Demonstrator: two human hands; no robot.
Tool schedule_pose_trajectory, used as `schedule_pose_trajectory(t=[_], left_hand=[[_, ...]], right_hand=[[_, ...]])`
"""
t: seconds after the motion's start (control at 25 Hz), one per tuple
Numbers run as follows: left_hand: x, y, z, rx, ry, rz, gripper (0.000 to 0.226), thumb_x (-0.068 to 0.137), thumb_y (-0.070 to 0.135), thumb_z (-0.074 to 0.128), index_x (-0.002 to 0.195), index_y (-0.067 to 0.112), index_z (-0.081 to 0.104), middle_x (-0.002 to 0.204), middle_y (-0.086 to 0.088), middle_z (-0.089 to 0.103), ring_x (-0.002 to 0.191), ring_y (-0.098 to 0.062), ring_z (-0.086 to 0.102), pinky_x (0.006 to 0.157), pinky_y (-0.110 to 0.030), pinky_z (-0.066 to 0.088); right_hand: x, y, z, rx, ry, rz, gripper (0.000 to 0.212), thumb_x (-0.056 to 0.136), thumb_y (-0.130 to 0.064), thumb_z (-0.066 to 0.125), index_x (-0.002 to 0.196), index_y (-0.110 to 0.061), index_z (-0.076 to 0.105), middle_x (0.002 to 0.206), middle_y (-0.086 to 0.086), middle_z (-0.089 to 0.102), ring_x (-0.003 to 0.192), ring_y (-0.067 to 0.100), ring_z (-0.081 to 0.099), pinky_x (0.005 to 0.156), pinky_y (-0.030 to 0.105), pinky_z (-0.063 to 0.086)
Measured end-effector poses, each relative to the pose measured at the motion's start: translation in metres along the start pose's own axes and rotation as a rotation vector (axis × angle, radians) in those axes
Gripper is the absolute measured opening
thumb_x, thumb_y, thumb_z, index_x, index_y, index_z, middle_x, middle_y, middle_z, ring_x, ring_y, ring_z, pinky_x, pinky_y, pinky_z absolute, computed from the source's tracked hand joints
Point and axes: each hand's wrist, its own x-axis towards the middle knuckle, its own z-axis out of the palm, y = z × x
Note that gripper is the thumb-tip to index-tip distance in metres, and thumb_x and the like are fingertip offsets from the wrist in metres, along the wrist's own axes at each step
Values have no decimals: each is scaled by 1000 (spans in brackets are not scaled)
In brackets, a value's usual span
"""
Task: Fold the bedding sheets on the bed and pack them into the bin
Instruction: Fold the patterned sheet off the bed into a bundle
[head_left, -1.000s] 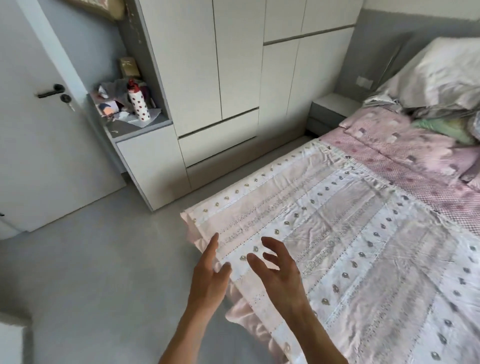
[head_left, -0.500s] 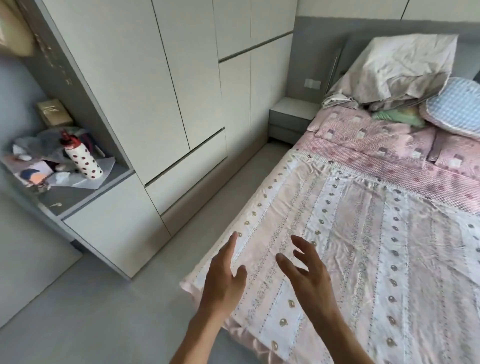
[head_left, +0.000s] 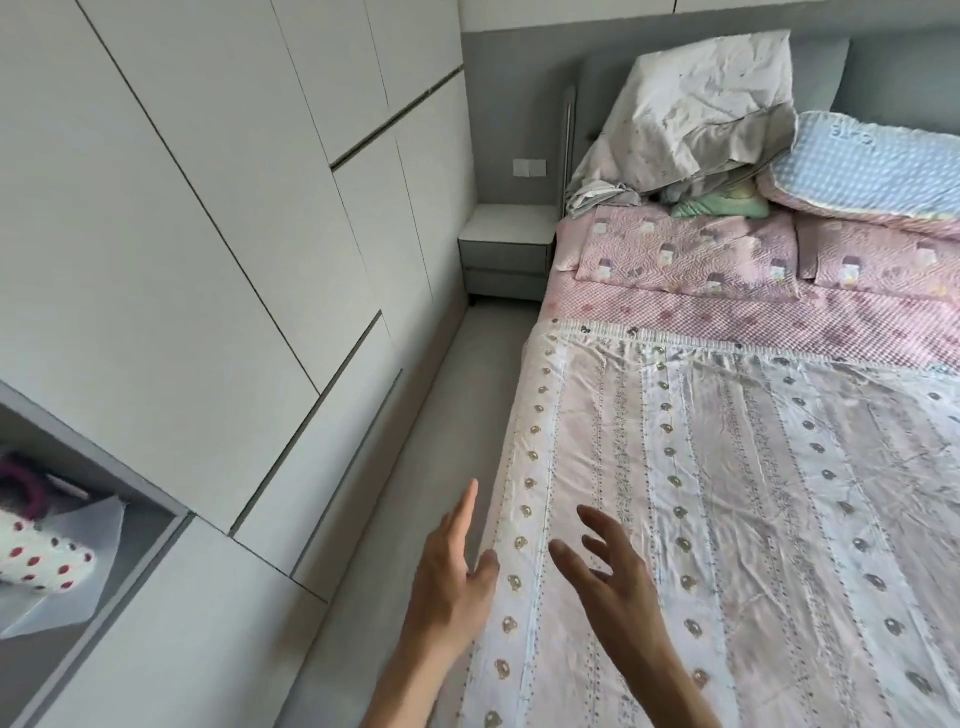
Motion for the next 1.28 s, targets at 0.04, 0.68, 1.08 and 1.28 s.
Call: schedule_pose_trajectory(t=[0.04, 0.68, 1.08, 1.28], left_hand=[[19, -1, -10, -7, -25, 17, 75, 91, 18, 56, 150, 49, 21, 154, 20, 29, 141, 1, 29, 116, -26, 28], [377, -89, -177, 19, -369, 270, 71, 91, 12, 56, 151, 36, 26, 155, 12, 33, 142, -2, 27, 116, -20, 20], [517, -37, -82, 88, -603, 344, 72, 90, 14, 55, 151, 38, 25, 155, 14, 31, 142, 1, 27, 110, -13, 20], [610, 6, -6, 157, -672, 295, 72, 91, 12, 54, 153, 35, 25, 155, 12, 33, 140, -3, 31, 98, -2, 23]], right_hand=[[10, -9, 13, 3, 32, -3, 47, 84, -47, 70, 127, -43, 51, 133, -15, 53, 122, 8, 52, 84, 22, 45], [244, -104, 240, -15, 416, 36, 53, 85, -43, 72, 134, -36, 51, 137, -20, 51, 119, 1, 51, 82, 19, 47], [362, -65, 206, -3, 611, 166, 54, 84, -47, 71, 133, -37, 50, 131, -22, 50, 112, -7, 50, 91, 33, 51], [473, -43, 152, 5, 626, 224, 60, 83, -53, 68, 136, -34, 48, 134, -20, 48, 116, 6, 51, 90, 29, 48]])
